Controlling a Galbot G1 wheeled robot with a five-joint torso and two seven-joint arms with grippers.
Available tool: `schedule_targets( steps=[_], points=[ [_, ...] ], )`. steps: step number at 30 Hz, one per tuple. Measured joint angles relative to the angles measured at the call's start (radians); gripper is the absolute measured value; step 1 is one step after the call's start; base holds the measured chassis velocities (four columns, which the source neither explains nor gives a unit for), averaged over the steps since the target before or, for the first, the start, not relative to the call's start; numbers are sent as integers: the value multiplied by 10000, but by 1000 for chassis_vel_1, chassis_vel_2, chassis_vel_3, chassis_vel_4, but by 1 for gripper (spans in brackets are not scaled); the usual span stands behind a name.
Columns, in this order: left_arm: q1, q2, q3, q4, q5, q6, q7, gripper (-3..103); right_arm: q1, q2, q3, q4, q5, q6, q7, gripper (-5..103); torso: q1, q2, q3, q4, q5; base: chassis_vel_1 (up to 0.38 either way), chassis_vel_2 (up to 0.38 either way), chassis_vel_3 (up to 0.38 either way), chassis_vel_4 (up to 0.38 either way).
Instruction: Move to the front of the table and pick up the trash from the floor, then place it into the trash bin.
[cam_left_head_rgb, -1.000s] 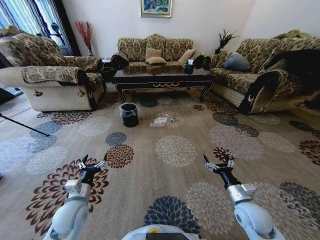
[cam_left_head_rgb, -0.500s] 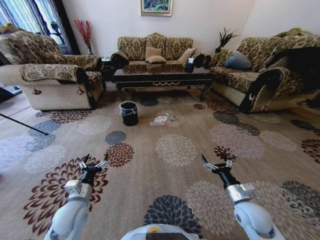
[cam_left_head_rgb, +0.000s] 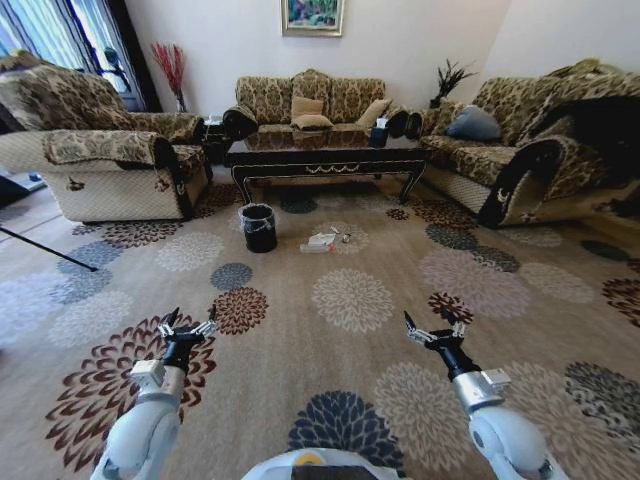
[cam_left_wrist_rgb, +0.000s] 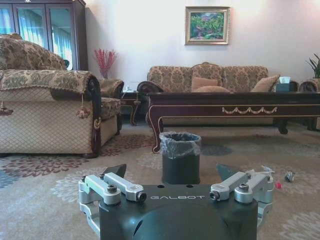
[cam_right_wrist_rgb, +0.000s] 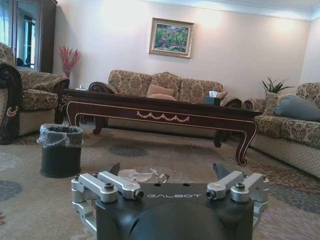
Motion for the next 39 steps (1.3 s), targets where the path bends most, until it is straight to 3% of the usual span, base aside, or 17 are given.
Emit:
schedule_targets(
  steps=[39],
  points=[
    [97, -78, -51, 126, 249, -188, 33, 100, -86, 269, -107, -118, -199, 141, -101, 100, 12, -1, 65, 0, 0, -91, 100, 92, -95]
  ],
)
